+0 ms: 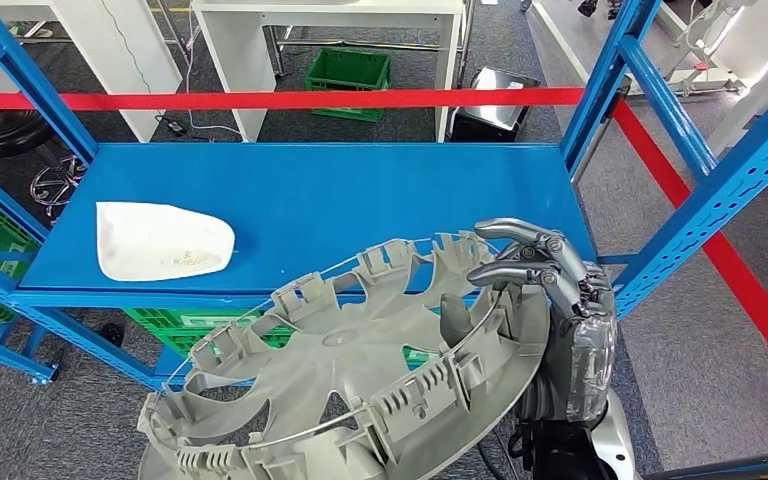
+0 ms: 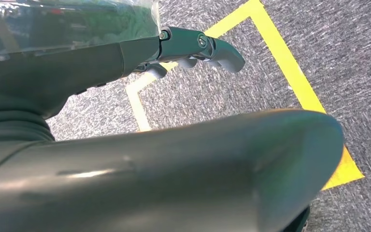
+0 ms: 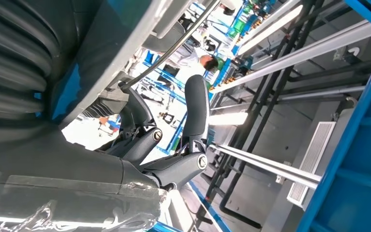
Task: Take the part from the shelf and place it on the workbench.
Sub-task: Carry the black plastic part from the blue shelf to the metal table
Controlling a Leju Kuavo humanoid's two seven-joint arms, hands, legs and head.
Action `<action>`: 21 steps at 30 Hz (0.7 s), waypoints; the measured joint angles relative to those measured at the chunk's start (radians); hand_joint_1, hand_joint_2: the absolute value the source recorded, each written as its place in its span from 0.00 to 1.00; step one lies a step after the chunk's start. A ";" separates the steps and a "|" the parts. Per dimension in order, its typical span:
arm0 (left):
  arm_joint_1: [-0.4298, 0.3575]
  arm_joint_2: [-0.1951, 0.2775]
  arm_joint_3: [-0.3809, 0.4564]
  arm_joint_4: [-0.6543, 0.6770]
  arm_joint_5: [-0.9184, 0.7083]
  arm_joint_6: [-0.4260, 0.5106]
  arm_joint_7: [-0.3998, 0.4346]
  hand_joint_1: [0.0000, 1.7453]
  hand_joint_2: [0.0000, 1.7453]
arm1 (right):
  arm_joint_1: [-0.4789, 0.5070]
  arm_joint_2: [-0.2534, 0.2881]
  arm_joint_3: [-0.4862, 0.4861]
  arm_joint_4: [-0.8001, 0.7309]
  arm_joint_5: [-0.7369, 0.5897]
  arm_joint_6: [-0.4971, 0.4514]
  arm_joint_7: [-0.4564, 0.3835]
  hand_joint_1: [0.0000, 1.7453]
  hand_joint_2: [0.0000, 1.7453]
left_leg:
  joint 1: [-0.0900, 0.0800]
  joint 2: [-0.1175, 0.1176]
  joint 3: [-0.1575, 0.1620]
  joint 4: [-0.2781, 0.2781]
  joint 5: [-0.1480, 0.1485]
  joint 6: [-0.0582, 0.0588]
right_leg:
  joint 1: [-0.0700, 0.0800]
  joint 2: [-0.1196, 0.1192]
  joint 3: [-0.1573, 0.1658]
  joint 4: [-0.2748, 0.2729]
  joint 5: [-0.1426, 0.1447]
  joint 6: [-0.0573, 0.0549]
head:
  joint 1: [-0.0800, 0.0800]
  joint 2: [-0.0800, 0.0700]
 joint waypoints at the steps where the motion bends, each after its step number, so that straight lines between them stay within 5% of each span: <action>1: 0.000 0.000 0.000 0.000 0.000 0.000 0.000 0.00 1.00 | 0.000 0.000 0.000 0.000 0.001 0.000 0.002 1.00 1.00 | 0.000 0.000 0.000 0.000 0.000 0.000 | 0.000 0.000 0.000 0.000 0.000 0.000 | 0.000 0.000; 15: 0.000 0.000 0.000 0.000 -0.008 0.000 0.004 0.00 1.00 | 0.005 -0.001 -0.001 0.000 0.011 0.005 0.010 1.00 1.00 | -0.001 0.000 -0.001 0.002 0.000 0.001 | -0.002 0.000 0.000 -0.001 0.002 0.003 | 0.000 0.000; 21: -0.001 0.001 0.000 0.000 -0.005 0.001 0.004 0.00 1.00 | 0.006 -0.001 -0.001 0.000 0.011 0.006 0.010 1.00 1.00 | -0.005 0.000 -0.003 0.016 -0.011 0.017 | -0.008 0.001 0.003 -0.002 0.000 0.013 | -0.004 0.000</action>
